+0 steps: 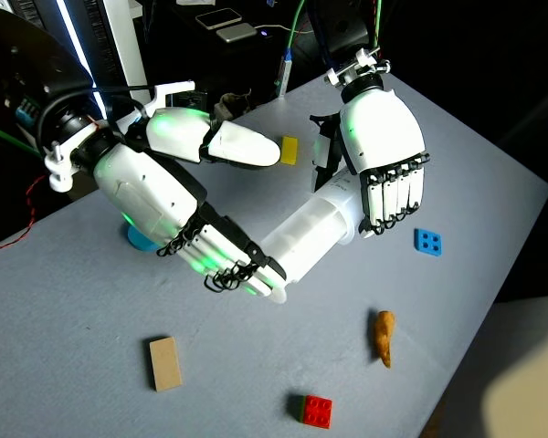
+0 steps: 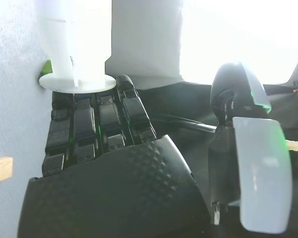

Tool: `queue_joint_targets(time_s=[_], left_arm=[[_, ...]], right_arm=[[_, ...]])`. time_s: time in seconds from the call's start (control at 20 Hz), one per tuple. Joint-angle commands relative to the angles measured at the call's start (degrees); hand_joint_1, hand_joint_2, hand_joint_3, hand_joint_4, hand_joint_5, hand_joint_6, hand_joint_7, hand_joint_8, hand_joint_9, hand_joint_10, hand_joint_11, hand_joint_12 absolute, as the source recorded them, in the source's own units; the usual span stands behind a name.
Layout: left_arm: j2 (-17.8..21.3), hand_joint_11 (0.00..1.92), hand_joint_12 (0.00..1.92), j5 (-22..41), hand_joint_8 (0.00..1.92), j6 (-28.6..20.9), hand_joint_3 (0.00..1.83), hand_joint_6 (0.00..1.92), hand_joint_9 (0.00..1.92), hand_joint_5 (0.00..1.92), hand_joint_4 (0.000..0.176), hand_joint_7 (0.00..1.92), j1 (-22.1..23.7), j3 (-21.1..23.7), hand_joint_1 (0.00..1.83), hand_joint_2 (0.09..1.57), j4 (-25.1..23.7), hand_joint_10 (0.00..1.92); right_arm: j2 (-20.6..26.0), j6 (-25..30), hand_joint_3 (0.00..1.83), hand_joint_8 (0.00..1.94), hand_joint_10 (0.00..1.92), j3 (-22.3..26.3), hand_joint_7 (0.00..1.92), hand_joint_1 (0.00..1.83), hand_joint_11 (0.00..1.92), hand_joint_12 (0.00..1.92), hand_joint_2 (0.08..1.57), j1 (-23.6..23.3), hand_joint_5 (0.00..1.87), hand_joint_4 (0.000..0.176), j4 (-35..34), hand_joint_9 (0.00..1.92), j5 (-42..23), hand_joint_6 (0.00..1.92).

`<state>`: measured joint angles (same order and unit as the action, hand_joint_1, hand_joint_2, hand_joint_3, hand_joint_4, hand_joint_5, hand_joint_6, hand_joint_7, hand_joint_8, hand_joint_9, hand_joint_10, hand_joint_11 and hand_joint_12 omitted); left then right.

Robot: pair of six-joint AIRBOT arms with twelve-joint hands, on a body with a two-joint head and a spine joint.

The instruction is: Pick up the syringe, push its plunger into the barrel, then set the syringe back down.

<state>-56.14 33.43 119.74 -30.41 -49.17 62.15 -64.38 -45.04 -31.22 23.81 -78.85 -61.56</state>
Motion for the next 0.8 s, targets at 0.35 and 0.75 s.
queue_joint_targets(time_s=[0.35,0.75], left_arm=[[-1.7,0.68,1.64,2.7,1.18,-0.9,0.00,0.85,0.89,0.95,0.000,0.84,0.5,0.7,1.49,1.14,-4.1,1.25],[-2.1,0.72,1.64,2.7,1.18,-0.9,0.00,0.84,0.91,0.93,0.000,0.84,-0.1,0.9,1.49,1.13,-4.6,1.23]], right_arm=[[-6.5,0.3,0.00,0.00,0.00,-0.1,0.05,0.01,0.00,0.31,1.06,-0.3,0.05,0.000,10.2,0.06,2.6,0.00],[-12.9,0.1,0.00,0.00,0.00,-2.3,0.07,0.09,0.00,0.34,1.04,-0.6,0.08,0.000,10.8,0.08,1.4,0.00]])
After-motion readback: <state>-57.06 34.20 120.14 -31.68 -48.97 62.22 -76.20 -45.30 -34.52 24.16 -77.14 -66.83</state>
